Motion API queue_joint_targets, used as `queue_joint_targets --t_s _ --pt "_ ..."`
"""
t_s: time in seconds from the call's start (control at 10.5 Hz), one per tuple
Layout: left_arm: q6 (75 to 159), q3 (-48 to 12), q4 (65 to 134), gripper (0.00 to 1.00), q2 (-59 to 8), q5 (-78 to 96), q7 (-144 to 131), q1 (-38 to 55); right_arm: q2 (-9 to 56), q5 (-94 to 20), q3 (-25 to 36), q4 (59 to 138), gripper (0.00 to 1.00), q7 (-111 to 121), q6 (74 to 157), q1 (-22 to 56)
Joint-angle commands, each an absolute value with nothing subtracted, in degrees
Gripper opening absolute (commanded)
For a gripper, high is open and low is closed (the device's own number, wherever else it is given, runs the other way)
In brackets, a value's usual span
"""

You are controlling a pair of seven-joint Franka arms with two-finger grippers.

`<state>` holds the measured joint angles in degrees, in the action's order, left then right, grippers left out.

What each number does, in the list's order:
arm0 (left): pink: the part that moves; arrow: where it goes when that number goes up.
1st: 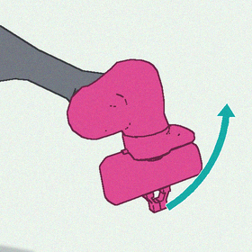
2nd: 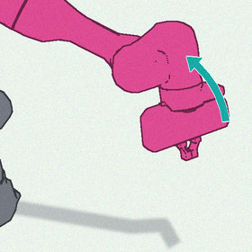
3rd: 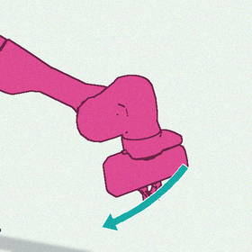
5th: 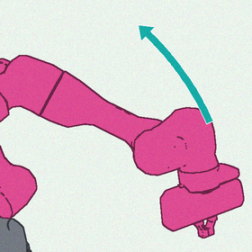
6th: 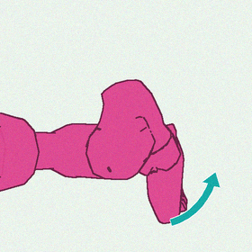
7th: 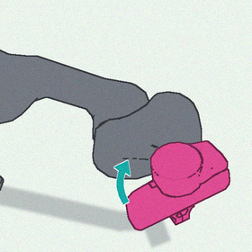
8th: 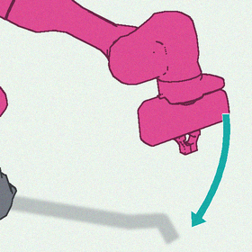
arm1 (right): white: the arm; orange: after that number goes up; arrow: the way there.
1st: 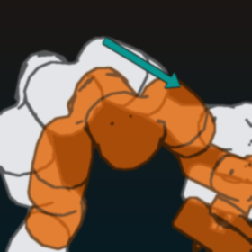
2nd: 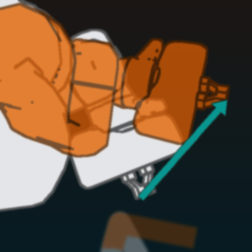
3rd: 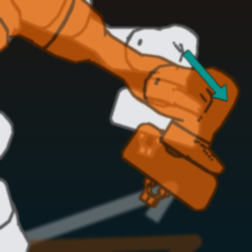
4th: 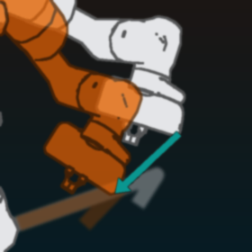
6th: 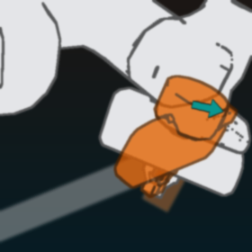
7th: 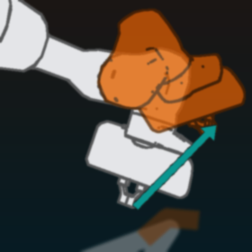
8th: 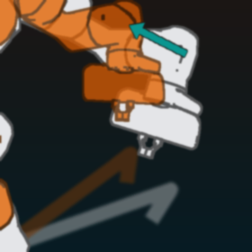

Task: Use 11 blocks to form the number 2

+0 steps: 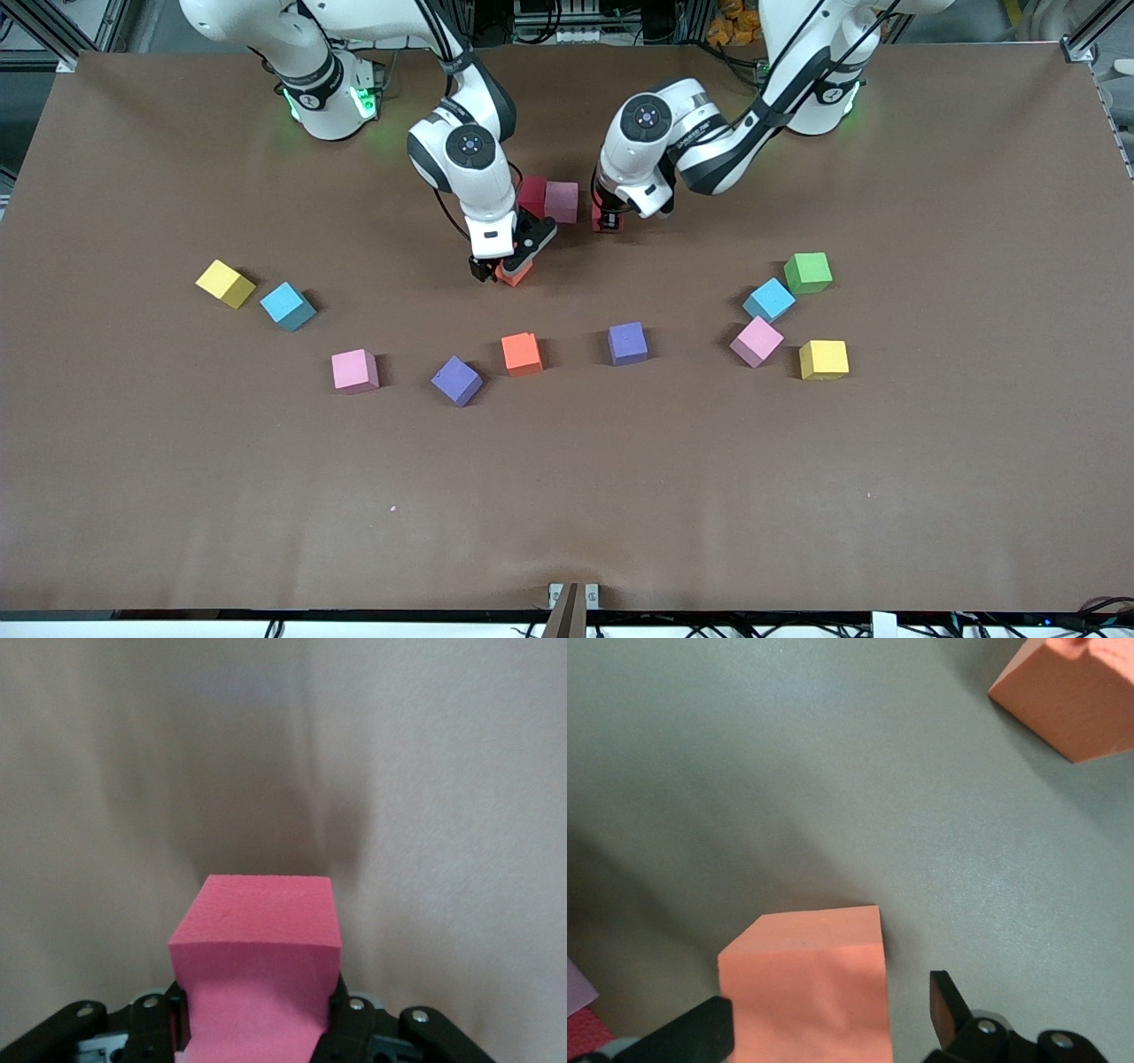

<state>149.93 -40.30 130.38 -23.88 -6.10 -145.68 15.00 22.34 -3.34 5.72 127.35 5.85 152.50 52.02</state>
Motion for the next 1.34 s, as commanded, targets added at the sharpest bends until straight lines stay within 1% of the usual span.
queue_joint_targets --t_s 0.0,0.29,0.38,1.05,1.15,1.24 --pt "152.22 -39.82 131.57 0.04 -22.93 -6.76 -149.06 16.95 21.63 -3.34 5.54 127.27 1.00 4.83 152.67 51.24" --pt "152.67 -39.46 131.22 0.04 -24.78 -11.85 -152.48 17.14 18.90 -3.43 5.54 125.17 1.00 4.83 147.06 50.63" --pt "152.67 -39.46 131.05 0.04 -25.31 -12.47 -153.10 17.14 18.90 -3.43 5.54 124.63 1.00 4.83 146.78 50.63" --pt "155.48 -38.50 130.87 0.04 -26.72 -12.92 -153.37 18.46 21.88 -3.78 5.27 124.63 1.00 4.83 147.92 50.98" --pt "155.48 -38.24 130.35 0.04 -27.33 -13.35 -153.46 19.07 22.49 -5.69 5.27 124.63 1.00 4.92 148.27 51.24" --pt "155.48 -36.75 129.99 0.04 -27.59 -13.88 -154.59 20.38 22.93 -6.76 5.19 124.63 1.00 4.92 149.66 51.76"
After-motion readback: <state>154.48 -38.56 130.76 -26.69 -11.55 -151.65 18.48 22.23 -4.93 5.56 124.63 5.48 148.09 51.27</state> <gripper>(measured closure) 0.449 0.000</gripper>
